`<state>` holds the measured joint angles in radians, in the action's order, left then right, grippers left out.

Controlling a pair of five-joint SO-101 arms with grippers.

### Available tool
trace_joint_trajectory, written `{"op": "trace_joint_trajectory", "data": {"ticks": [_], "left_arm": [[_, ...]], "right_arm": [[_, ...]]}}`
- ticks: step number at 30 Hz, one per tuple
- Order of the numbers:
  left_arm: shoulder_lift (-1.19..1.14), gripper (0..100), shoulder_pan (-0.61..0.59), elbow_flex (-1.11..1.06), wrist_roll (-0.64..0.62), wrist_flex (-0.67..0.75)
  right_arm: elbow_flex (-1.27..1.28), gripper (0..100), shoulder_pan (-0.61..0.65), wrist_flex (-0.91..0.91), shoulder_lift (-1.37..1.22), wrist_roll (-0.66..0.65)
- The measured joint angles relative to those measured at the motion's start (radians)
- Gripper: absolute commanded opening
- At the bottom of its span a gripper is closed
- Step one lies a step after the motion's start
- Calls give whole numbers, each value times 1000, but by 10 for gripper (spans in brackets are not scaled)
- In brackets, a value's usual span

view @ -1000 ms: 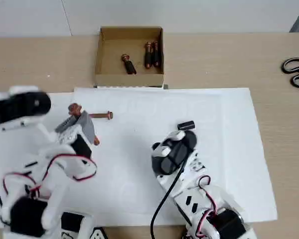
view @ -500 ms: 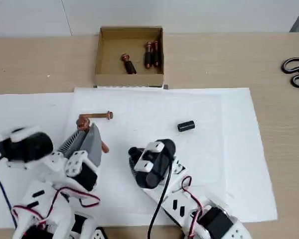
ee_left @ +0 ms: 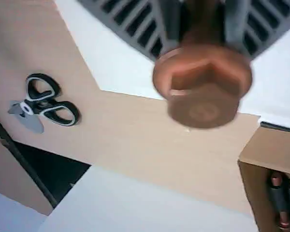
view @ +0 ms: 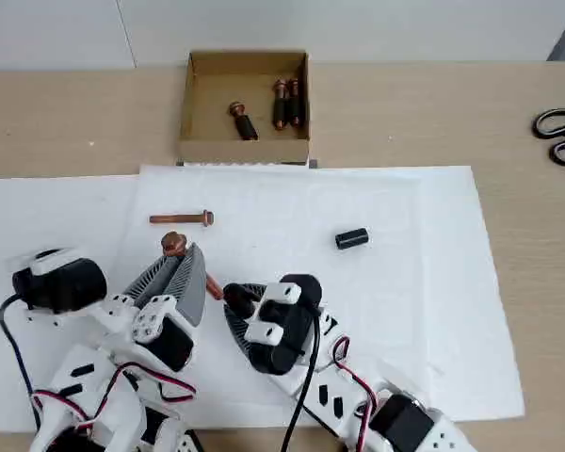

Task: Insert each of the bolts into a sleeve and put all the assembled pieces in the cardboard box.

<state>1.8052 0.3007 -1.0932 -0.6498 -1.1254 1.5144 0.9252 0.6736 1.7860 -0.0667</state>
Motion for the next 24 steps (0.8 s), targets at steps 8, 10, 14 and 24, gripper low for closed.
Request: {"op": "trace_joint_trajectory", "data": {"ticks": [8,10,14,24], "left_arm": [[0,6,20,-35,-6,31],[0,6,21,-48,3,44],[0,6,21,-57,28,48],[0,6,26,-57,29,34]], "right_arm": [[0,2,41,0,0,0],[0,2,43,0,0,0],[2,2,41,0,0,0],[2,2,26,0,0,0]]}}
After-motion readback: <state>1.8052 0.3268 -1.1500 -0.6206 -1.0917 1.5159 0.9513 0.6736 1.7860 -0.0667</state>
